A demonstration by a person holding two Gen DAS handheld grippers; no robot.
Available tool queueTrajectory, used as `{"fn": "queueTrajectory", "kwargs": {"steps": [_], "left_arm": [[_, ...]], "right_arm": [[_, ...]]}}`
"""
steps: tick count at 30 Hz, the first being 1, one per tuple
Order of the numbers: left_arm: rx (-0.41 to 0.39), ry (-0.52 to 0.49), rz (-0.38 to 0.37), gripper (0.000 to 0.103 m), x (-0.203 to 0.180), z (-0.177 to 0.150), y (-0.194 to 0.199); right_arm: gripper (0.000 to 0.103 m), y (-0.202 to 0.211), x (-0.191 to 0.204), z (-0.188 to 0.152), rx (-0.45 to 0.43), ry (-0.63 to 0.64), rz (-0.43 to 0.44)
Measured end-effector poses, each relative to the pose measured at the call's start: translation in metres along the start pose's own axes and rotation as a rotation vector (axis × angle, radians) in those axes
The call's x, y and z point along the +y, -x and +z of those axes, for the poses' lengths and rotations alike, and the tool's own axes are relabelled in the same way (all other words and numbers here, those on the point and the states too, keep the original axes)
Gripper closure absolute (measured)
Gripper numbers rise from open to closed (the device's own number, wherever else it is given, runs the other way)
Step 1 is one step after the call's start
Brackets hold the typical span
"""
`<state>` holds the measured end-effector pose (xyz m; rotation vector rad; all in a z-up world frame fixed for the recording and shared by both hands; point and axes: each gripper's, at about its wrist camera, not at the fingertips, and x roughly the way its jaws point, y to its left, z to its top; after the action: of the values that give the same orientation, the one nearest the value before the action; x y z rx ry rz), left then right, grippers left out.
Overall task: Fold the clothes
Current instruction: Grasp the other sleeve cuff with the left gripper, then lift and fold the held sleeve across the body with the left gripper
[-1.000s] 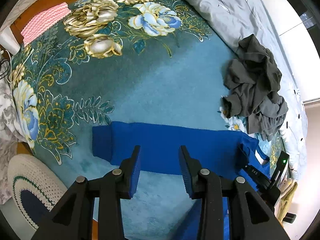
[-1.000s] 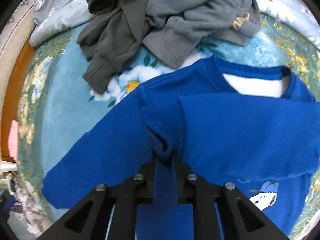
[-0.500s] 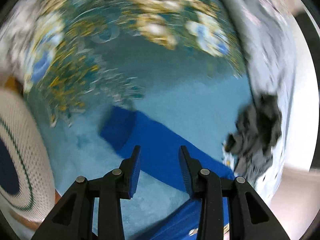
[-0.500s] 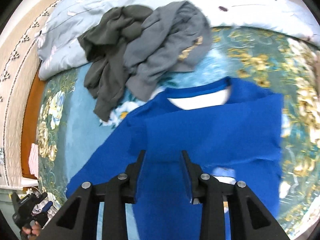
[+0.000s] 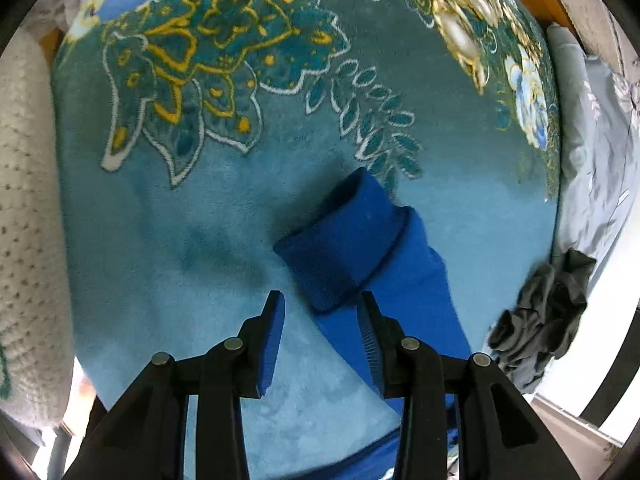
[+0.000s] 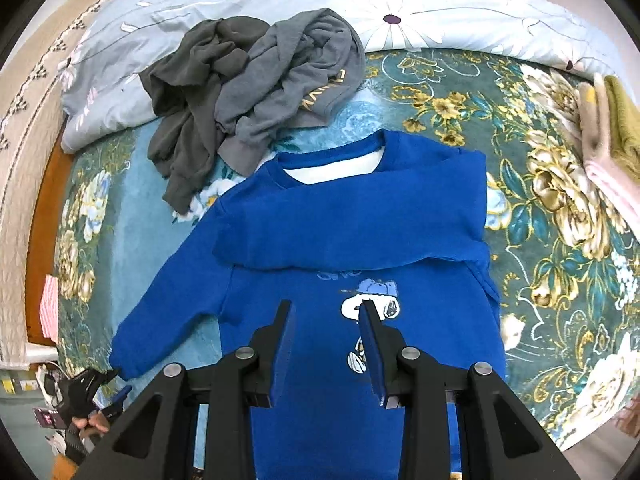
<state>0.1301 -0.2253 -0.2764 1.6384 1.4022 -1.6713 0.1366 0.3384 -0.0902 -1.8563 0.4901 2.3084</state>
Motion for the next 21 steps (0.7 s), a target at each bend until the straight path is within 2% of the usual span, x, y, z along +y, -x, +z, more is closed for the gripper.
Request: {"fn": "queueTrajectory", "kwargs": {"steps": [8, 9, 11, 13, 16, 18, 21], "left_arm": [[-0.02, 0.037, 0.006, 0.066, -0.003, 0.0, -0.015], [-0.023, 0.042, 0.006, 0.068, -0.004, 0.0, -0.016], [-0.028, 0.054, 0.003, 0.082, -0.007, 0.001, -0.018], [-0.037, 0.065, 0.009, 0.088, -0.011, 0.0, -0.018], [-0.054, 0.073, 0.029, 0.092, -0.018, -0.003, -0.012], [-0.074, 0.06, 0.035, 0.093, -0.026, -0.007, -0.003], [-0.122, -0.036, 0.032, 0.094, -0.051, -0.019, 0.02]], "right_arm": [[0.067, 0.007, 0.0, -0.007, 0.017, 0.069, -0.023], [0.067, 0.008, 0.0, -0.007, 0.021, 0.078, -0.024], [0.067, 0.009, -0.002, -0.009, 0.02, 0.083, -0.024], [0.067, 0.012, -0.004, -0.008, 0.015, 0.083, -0.019], [0.067, 0.017, -0.007, -0.007, 0.004, 0.082, -0.004], [0.067, 0.021, -0.011, -0.006, -0.003, 0.08, 0.007], [0.067, 0.027, -0.02, -0.003, -0.02, 0.066, 0.03]]}}
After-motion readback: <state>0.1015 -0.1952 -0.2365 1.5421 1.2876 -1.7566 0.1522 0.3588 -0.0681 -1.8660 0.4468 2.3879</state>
